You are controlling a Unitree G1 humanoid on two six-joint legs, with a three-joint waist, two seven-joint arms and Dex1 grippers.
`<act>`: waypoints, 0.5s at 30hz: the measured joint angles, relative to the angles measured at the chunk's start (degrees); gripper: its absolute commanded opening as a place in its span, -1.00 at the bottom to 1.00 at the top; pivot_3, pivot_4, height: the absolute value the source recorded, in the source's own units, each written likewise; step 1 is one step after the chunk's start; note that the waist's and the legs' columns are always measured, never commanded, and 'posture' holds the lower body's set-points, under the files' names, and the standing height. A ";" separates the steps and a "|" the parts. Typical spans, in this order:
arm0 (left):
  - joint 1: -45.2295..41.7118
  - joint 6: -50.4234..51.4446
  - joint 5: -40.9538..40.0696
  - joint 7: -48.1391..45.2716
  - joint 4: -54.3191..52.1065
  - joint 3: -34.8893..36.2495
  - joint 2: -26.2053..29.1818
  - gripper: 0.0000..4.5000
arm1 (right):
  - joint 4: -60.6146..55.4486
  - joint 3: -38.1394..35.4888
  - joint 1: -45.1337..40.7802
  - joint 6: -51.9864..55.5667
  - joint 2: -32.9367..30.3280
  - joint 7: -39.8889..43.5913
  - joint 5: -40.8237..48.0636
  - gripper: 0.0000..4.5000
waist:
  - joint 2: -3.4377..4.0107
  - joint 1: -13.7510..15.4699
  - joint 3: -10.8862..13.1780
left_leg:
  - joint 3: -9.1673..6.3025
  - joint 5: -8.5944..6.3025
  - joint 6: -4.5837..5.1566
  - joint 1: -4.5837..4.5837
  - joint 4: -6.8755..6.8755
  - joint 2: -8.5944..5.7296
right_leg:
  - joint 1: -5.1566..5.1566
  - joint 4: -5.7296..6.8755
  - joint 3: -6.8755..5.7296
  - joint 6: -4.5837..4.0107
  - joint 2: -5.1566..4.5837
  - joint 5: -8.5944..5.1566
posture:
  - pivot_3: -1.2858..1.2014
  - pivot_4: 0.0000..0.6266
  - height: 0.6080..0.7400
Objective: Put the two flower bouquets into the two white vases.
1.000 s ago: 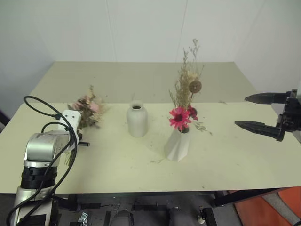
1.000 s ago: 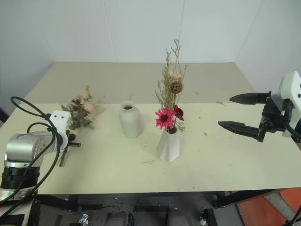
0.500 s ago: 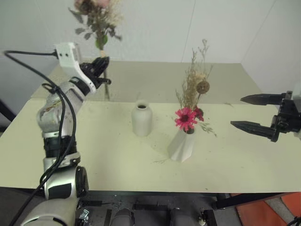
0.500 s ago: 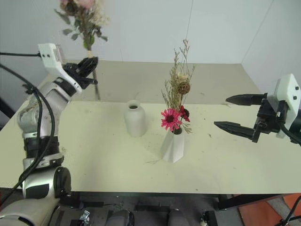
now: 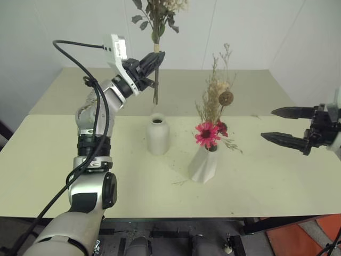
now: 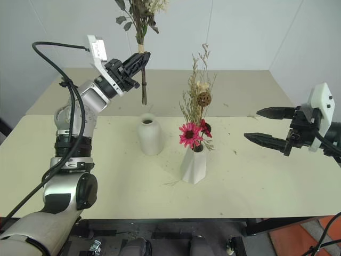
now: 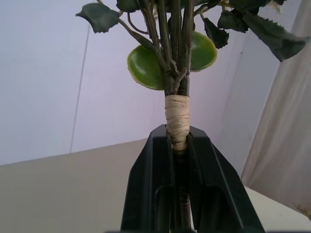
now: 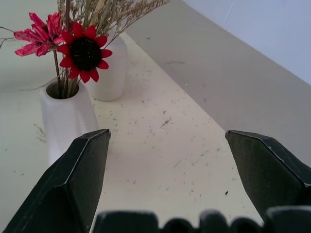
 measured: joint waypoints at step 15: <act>6.67 -2.35 0.16 -7.00 -4.14 -3.70 1.02 -0.95 | 0.28 0.29 -0.15 -0.50 0.42 0.29 -0.08 1.00 | 0.00 -0.07 0.00 | 0.00 0.00 0.00 0.02 0.00 0.00 | 0.01 0.02 0.00 0.00 0.01 0.00 | 0.03 -0.52 1.00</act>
